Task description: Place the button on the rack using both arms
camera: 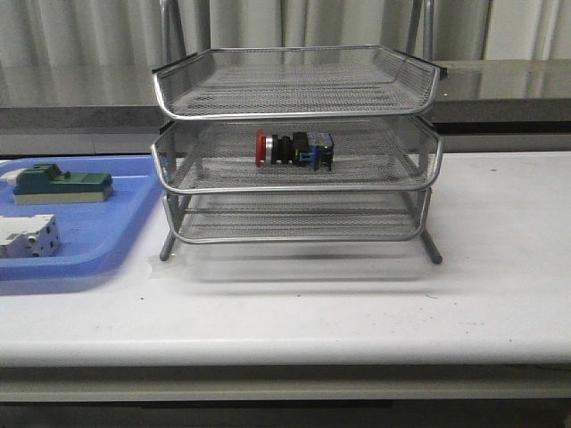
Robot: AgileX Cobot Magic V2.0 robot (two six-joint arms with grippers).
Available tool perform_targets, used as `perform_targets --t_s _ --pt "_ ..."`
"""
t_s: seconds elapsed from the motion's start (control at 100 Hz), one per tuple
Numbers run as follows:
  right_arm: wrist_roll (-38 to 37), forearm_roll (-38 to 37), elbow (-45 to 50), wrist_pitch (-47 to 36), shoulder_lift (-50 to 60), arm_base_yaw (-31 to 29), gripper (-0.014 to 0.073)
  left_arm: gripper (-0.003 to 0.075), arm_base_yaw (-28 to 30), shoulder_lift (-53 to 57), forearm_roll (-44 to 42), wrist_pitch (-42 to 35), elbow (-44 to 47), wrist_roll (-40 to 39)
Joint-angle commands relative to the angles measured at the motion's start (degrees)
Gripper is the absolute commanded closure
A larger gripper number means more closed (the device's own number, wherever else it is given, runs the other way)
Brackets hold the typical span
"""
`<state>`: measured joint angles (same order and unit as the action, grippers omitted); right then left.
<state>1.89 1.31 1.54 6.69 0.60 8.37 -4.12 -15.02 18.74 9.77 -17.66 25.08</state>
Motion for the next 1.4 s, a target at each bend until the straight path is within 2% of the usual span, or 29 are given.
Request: perform_targets --t_s 0.0,0.93,1.0,1.03,1.14,1.21,1.39 --pt "-0.02 0.24 -0.96 -4.67 1.22 -0.34 0.0654 0.0740 0.20 -0.53 0.83 -4.40 -1.54 -0.30" --pt "-0.02 0.24 -0.96 -4.67 1.22 -0.34 0.0654 0.0740 0.20 -0.41 0.83 -5.17 -1.39 -0.39" --pt "-0.02 0.24 -0.96 -4.67 1.22 -0.34 0.0654 0.0740 0.20 -0.16 -0.61 -5.17 -1.35 -4.38" --pt "-0.02 0.24 -0.96 -4.67 1.22 -0.34 0.0654 0.0740 0.20 0.11 -2.85 -5.17 -1.35 -8.58" --pt "-0.02 0.24 -0.96 -4.67 1.22 -0.34 0.0654 0.0740 0.20 1.28 -21.07 -6.09 -0.03 -28.89" --pt "-0.02 0.24 -0.96 -4.67 1.22 -0.34 0.0654 0.0740 0.20 2.45 -27.55 -7.71 1.61 -38.36" --pt "-0.02 0.24 -0.96 -4.67 1.22 -0.34 0.0654 0.0740 0.20 6.42 -28.07 -13.10 7.35 -39.57"
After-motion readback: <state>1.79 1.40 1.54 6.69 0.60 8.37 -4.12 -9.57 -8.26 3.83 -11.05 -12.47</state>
